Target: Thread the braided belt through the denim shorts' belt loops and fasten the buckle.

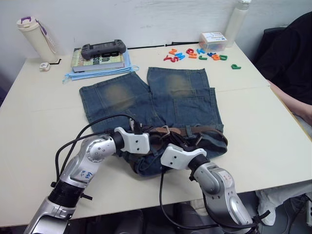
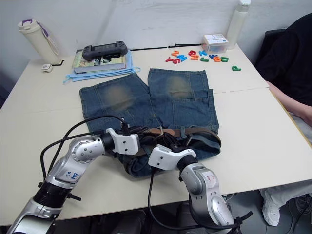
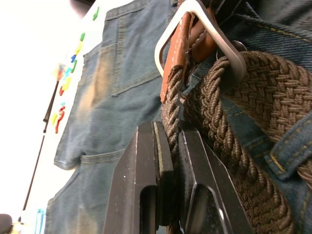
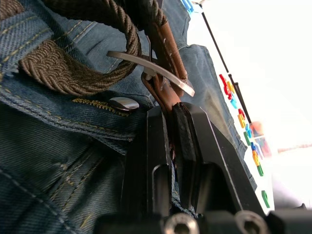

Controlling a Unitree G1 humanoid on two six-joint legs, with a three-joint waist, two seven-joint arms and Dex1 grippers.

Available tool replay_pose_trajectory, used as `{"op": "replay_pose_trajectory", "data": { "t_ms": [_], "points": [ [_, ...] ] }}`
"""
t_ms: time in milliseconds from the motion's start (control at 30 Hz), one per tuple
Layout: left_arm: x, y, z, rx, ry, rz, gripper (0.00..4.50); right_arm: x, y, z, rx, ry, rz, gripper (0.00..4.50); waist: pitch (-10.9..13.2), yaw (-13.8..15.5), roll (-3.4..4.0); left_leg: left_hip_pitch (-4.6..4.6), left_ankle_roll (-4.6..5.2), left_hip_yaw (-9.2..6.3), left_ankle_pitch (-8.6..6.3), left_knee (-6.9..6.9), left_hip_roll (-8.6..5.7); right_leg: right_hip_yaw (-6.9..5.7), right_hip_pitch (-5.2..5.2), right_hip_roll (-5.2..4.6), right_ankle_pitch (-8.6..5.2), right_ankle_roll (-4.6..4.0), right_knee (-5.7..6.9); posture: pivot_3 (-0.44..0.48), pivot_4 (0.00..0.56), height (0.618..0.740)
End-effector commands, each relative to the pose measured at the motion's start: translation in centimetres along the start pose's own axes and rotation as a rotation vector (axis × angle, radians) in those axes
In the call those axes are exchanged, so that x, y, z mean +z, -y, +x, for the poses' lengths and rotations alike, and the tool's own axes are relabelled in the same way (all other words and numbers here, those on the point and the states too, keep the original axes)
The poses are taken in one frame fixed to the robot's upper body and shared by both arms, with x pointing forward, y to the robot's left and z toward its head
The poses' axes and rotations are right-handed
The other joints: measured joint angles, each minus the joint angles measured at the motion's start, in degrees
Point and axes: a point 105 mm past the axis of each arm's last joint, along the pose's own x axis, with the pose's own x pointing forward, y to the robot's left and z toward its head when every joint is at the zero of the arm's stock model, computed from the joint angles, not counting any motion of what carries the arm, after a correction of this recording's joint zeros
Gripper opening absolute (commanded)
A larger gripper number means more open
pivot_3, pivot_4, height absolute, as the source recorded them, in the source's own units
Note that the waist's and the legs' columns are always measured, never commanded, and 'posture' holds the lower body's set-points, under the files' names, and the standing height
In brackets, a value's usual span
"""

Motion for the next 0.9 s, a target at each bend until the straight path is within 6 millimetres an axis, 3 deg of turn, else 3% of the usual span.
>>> {"op": "replay_pose_trajectory", "data": {
  "t_ms": [33, 467, 900],
  "points": [
    [1.6, -1.2, 0.3, 0.066, 0.056, 0.048, 0.00, 2.0, 0.9, -0.1, -0.028, 0.089, 0.002, 0.07, 0.0, 0.0, 0.00, 0.00, 0.00, 0.00, 0.00, 0.00, 0.00, 0.00, 0.00, 0.00, 0.00, 0.00, 0.00, 0.000, 0.150, 0.730],
    [1.9, -1.2, -1.1, 0.116, 0.064, 0.047, 0.00, 2.3, 0.9, -0.1, -0.018, 0.099, 0.053, 0.07, 0.0, -0.1, 0.00, 0.00, -0.01, 0.01, 0.00, -0.02, 0.02, 0.01, -0.03, 0.00, 0.00, 0.00, 0.01, 0.000, 0.150, 0.730],
    [4.3, 2.8, 2.1, 0.045, 0.163, -0.133, 0.00, 2.9, 0.7, 0.1, 0.004, 0.132, 0.057, 0.07, 0.0, 0.0, 0.00, 0.00, -0.01, 0.01, 0.01, 0.02, -0.02, 0.00, 0.01, -0.01, 0.00, 0.00, 0.02, 0.000, 0.150, 0.730]
  ]
}}
